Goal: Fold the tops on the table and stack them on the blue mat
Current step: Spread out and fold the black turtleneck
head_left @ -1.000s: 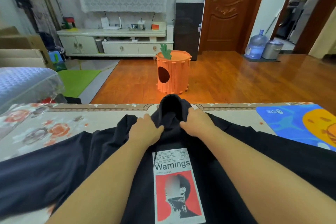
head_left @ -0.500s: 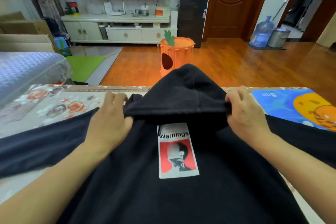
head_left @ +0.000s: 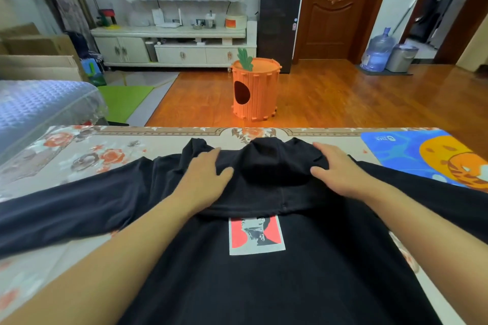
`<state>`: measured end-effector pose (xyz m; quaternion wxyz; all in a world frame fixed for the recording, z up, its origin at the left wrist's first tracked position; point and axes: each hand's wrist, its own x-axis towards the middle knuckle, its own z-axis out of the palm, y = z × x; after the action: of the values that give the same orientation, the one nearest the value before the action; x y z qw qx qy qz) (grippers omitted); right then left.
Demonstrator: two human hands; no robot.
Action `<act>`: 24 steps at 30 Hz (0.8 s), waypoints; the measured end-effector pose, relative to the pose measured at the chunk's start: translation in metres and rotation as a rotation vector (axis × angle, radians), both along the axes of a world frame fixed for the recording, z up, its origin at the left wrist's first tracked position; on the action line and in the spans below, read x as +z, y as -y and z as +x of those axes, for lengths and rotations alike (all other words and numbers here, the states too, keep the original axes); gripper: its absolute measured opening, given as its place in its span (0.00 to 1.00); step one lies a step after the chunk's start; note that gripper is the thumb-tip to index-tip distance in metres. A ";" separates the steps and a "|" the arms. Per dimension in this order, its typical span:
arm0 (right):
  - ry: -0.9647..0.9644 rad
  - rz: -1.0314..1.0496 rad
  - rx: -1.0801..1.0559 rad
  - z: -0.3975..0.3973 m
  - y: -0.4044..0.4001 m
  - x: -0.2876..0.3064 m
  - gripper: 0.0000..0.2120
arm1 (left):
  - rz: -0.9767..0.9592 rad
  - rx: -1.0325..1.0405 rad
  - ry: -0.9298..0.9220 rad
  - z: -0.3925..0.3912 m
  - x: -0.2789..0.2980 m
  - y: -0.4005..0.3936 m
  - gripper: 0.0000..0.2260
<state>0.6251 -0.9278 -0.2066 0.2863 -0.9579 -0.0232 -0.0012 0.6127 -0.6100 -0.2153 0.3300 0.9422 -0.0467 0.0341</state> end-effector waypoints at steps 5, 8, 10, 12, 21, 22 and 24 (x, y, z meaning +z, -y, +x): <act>-0.131 -0.116 0.004 0.047 -0.016 -0.023 0.37 | -0.046 -0.025 -0.147 0.054 -0.019 0.022 0.18; 0.055 0.099 0.025 0.049 -0.025 -0.007 0.10 | -0.316 0.015 -0.042 0.055 -0.012 0.015 0.09; 0.202 0.347 0.052 0.039 -0.026 0.020 0.03 | -0.469 -0.038 0.076 0.048 0.006 0.003 0.06; 0.315 0.484 0.092 0.023 -0.020 0.051 0.06 | -0.506 -0.131 0.184 0.036 0.034 -0.012 0.05; -0.089 0.069 0.456 -0.141 0.000 0.029 0.09 | 0.002 -0.332 0.021 -0.130 0.028 -0.070 0.08; -0.117 0.087 0.397 -0.152 0.005 0.021 0.08 | -0.008 -0.258 -0.024 -0.139 0.015 -0.074 0.07; -0.053 0.263 0.105 -0.158 0.010 0.012 0.08 | -0.154 0.037 -0.145 -0.138 -0.001 -0.079 0.08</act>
<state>0.4674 -0.9375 -0.1949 0.4096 -0.9092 -0.0656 0.0361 0.4745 -0.5310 -0.2164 0.4030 0.9149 -0.0027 -0.0247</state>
